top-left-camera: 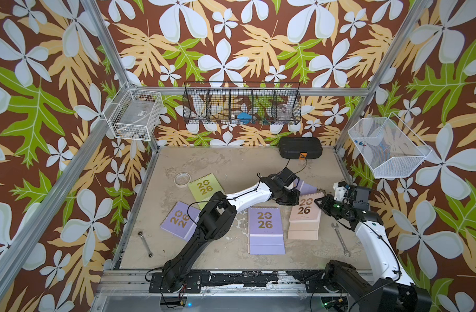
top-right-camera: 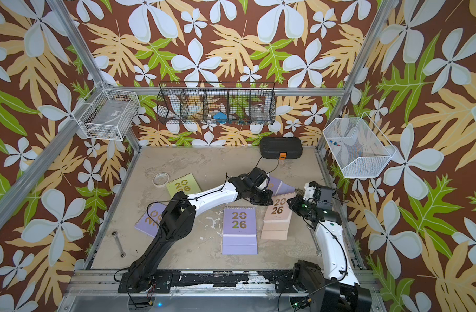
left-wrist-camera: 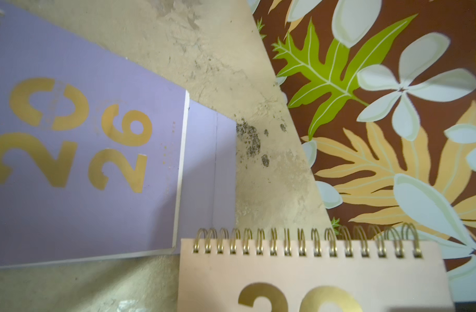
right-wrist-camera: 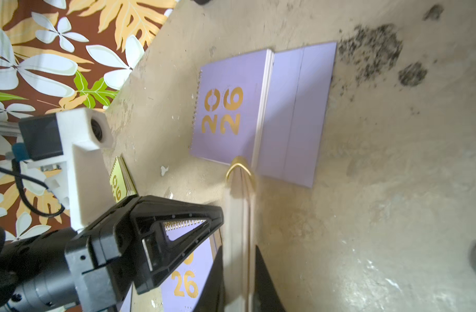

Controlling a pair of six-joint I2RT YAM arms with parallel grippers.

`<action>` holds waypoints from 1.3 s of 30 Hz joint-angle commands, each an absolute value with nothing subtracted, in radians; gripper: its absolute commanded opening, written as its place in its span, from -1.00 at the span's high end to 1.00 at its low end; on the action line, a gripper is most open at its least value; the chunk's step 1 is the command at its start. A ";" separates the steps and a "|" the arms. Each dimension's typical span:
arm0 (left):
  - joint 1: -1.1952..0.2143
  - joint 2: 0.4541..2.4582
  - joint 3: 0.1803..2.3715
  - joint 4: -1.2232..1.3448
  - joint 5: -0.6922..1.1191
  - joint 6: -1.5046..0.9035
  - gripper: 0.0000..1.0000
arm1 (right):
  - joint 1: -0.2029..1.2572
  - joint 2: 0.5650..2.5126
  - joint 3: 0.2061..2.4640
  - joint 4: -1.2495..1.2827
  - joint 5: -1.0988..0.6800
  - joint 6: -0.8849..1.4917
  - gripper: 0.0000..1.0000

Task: Stack the calendars
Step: Pick up the calendar at the center of the board, then place the calendar at the calendar.

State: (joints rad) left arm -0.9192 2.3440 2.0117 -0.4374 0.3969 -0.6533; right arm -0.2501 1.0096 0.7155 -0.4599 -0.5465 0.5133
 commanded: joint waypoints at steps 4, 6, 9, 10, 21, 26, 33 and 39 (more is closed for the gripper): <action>-0.883 2.248 1.931 -0.401 0.392 -0.664 1.00 | -0.225 1.002 0.773 -0.467 -0.556 0.483 0.97; -0.866 2.207 1.888 -0.389 0.388 -0.668 1.00 | -0.213 0.993 0.773 -0.458 -0.580 0.486 0.98; -0.834 2.140 1.804 -0.359 0.386 -0.676 1.00 | -0.193 0.980 0.765 -0.435 -0.631 0.502 0.98; -0.823 2.115 1.774 -0.350 0.384 -0.679 1.00 | -0.184 0.975 0.763 -0.426 -0.647 0.505 0.98; -0.724 1.861 1.402 -0.253 0.353 -0.704 1.00 | -0.105 0.882 0.647 -0.307 -0.838 0.598 0.98; -0.687 1.759 1.238 -0.213 0.346 -0.721 1.00 | -0.075 0.848 0.570 -0.203 -0.929 0.683 0.98; -0.650 1.673 1.078 -0.156 0.360 -0.748 1.00 | -0.018 0.859 0.503 -0.085 -0.972 0.755 0.98; -0.643 1.646 0.983 -0.105 0.372 -0.774 1.00 | 0.066 0.900 0.466 0.025 -0.946 0.813 0.98</action>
